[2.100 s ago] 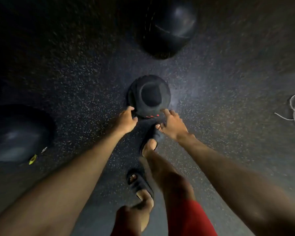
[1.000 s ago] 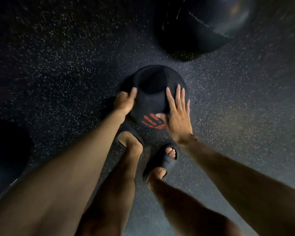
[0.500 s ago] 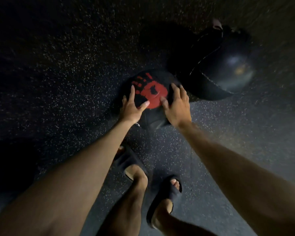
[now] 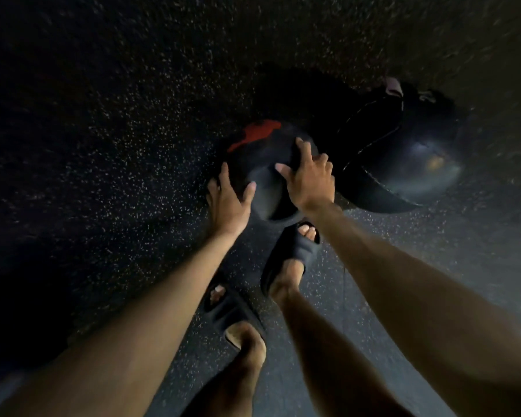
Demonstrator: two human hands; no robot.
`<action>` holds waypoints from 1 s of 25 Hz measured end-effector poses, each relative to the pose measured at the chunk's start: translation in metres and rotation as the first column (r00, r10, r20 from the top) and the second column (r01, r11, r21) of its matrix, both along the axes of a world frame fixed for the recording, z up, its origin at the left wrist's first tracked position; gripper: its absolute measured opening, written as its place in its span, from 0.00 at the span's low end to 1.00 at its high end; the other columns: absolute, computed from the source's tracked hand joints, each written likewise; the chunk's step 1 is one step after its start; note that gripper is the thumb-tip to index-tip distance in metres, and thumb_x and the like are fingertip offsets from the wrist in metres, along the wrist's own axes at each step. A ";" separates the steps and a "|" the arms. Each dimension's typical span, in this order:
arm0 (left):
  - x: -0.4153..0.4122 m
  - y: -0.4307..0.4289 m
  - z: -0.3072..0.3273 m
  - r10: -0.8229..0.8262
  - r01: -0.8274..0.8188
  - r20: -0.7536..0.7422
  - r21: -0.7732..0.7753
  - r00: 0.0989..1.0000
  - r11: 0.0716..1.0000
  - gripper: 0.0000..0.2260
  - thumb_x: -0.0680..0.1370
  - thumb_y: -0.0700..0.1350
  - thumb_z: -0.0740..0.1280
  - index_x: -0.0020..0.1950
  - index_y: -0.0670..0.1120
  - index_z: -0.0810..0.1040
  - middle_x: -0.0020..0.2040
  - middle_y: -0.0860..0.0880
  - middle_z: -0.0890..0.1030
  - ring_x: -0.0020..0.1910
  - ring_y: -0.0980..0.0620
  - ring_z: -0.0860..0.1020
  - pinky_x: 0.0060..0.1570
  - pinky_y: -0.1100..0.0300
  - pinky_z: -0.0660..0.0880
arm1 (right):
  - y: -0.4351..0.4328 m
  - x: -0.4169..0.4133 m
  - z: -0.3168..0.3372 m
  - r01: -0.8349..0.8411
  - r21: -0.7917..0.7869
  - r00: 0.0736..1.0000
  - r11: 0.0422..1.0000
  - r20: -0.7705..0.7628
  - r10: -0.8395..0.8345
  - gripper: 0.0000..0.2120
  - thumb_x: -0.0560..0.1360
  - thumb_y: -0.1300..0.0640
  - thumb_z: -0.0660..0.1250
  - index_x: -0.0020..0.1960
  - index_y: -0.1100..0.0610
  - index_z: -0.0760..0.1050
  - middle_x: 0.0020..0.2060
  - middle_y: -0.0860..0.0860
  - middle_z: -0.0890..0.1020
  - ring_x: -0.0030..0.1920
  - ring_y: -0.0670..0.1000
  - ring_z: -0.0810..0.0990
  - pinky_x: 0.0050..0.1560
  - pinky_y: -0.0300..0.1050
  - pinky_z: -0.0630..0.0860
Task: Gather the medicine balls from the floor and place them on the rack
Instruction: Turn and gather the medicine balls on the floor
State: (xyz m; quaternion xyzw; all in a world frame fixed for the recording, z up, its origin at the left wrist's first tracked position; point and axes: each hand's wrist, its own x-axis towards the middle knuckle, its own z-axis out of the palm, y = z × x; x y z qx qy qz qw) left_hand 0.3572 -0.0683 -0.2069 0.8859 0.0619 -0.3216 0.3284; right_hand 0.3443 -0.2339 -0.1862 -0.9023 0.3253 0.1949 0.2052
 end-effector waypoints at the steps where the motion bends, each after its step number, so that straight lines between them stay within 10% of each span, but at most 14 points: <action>1: 0.000 -0.002 -0.001 -0.026 0.026 0.011 0.009 1.000 1.000 0.35 0.80 0.58 0.63 0.81 0.53 0.49 0.78 0.38 0.58 0.75 0.37 0.62 0.70 0.44 0.66 | -0.005 0.019 0.000 0.027 0.007 0.999 1.000 -0.043 -0.027 0.33 0.78 0.34 0.58 0.79 0.45 0.54 0.67 0.63 0.68 0.66 0.65 0.69 0.63 0.62 0.70; 8: 0.099 -0.046 -0.012 -0.127 0.127 0.005 0.066 0.992 0.990 0.29 0.82 0.62 0.54 0.80 0.61 0.48 0.80 0.41 0.57 0.74 0.39 0.65 0.70 0.45 0.66 | -0.055 0.035 -0.002 0.173 0.392 0.965 0.904 0.117 -0.236 0.35 0.80 0.48 0.65 0.81 0.55 0.52 0.72 0.61 0.68 0.72 0.63 0.66 0.73 0.54 0.63; 15: 0.185 -0.061 -0.012 0.019 -0.012 -0.027 0.229 0.999 0.973 0.27 0.83 0.61 0.52 0.80 0.52 0.60 0.74 0.41 0.70 0.71 0.38 0.70 0.69 0.45 0.67 | -0.039 0.055 -0.001 0.088 0.485 0.985 0.870 0.087 -0.149 0.43 0.79 0.39 0.62 0.81 0.46 0.36 0.81 0.57 0.45 0.80 0.62 0.46 0.78 0.60 0.51; 21: 0.183 -0.063 0.016 -0.328 0.326 0.065 0.042 0.943 0.945 0.42 0.77 0.60 0.66 0.82 0.52 0.43 0.82 0.43 0.44 0.79 0.42 0.53 0.73 0.45 0.61 | -0.091 0.175 -0.003 0.209 0.495 0.976 0.843 -0.059 -0.208 0.37 0.82 0.39 0.56 0.81 0.49 0.39 0.81 0.58 0.44 0.80 0.61 0.43 0.78 0.55 0.47; 25: 0.239 -0.093 0.005 -0.338 0.328 0.064 0.125 0.939 0.936 0.42 0.76 0.66 0.63 0.81 0.57 0.42 0.82 0.46 0.45 0.76 0.35 0.60 0.67 0.37 0.69 | -0.106 0.193 -0.002 0.160 0.438 0.960 0.884 0.137 -0.242 0.35 0.80 0.43 0.62 0.81 0.52 0.51 0.79 0.59 0.53 0.79 0.60 0.53 0.77 0.57 0.57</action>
